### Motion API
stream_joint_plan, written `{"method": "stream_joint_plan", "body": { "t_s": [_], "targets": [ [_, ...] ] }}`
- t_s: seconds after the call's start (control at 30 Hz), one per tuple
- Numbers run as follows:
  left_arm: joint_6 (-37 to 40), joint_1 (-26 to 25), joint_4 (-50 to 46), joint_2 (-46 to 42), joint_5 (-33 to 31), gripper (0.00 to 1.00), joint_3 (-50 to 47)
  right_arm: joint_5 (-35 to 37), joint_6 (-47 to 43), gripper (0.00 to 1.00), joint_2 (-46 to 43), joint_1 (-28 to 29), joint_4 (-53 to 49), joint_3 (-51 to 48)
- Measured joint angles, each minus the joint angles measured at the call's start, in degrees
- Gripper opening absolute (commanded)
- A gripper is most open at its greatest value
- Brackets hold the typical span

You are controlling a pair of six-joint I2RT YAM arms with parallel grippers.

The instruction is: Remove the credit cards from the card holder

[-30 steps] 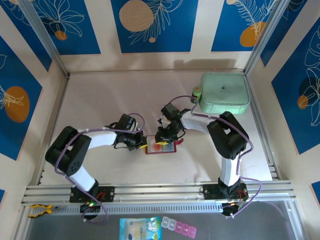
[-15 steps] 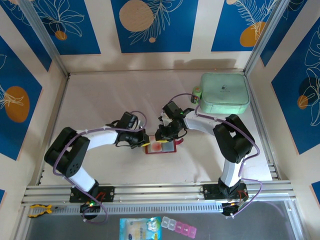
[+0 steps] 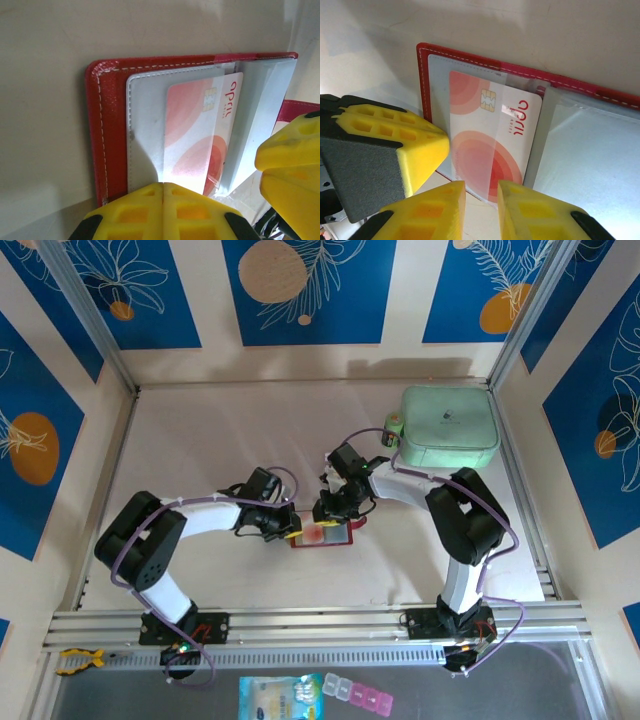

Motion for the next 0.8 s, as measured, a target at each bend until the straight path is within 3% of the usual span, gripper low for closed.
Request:
{"method": "stream_joint_plan", "body": {
  "t_s": [0.8],
  "targets": [
    [0.0, 0.0, 0.0, 0.0, -1.0, 0.00, 0.0, -0.3, 0.2, 0.25, 2.7, -0.3, 0.8, -0.6]
  ]
}}
